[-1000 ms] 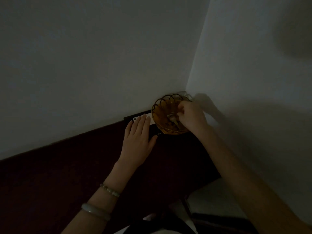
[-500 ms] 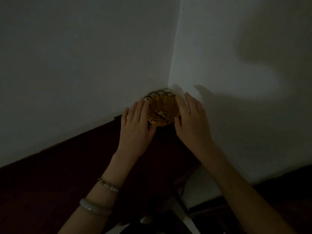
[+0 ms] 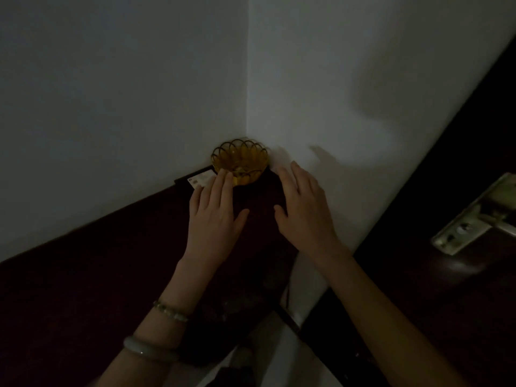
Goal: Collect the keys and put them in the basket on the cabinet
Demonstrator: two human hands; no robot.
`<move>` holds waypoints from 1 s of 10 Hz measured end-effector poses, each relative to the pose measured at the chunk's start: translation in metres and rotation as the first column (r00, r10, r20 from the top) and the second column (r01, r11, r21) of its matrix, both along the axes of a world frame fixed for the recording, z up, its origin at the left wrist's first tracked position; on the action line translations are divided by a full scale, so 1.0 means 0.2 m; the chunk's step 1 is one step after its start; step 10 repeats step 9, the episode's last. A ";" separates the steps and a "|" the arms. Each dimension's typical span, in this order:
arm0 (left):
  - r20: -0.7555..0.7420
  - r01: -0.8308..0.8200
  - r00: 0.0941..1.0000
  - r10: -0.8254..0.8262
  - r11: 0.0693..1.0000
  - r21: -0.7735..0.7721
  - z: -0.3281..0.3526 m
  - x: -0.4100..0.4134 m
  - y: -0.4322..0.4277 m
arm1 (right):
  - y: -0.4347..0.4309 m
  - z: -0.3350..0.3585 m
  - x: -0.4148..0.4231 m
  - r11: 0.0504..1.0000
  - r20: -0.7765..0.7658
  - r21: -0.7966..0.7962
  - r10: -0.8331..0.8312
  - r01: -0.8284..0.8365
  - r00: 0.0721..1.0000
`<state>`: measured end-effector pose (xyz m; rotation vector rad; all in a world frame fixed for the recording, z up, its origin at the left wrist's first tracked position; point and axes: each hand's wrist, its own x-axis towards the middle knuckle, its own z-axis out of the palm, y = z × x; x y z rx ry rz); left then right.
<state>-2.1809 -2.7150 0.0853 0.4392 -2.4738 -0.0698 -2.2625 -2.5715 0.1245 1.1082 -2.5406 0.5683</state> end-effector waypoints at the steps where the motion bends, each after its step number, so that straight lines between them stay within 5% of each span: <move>1: 0.021 0.014 1.000 -0.014 1.000 -0.001 0.01 0.20 0.15 | 0.15 0.00 0.19 1.000 0.000 0.000 -0.011 0.011 1.000; 5: 0.124 0.055 0.991 -0.050 0.998 -0.040 0.17 0.97 0.55 | 0.58 0.10 0.92 0.999 0.000 -0.026 -0.020 0.020 1.000; 10: 0.037 0.151 0.988 -0.150 0.987 -0.050 0.24 1.61 0.62 | 0.66 0.17 1.63 0.988 -0.081 -0.149 -0.062 0.049 0.995</move>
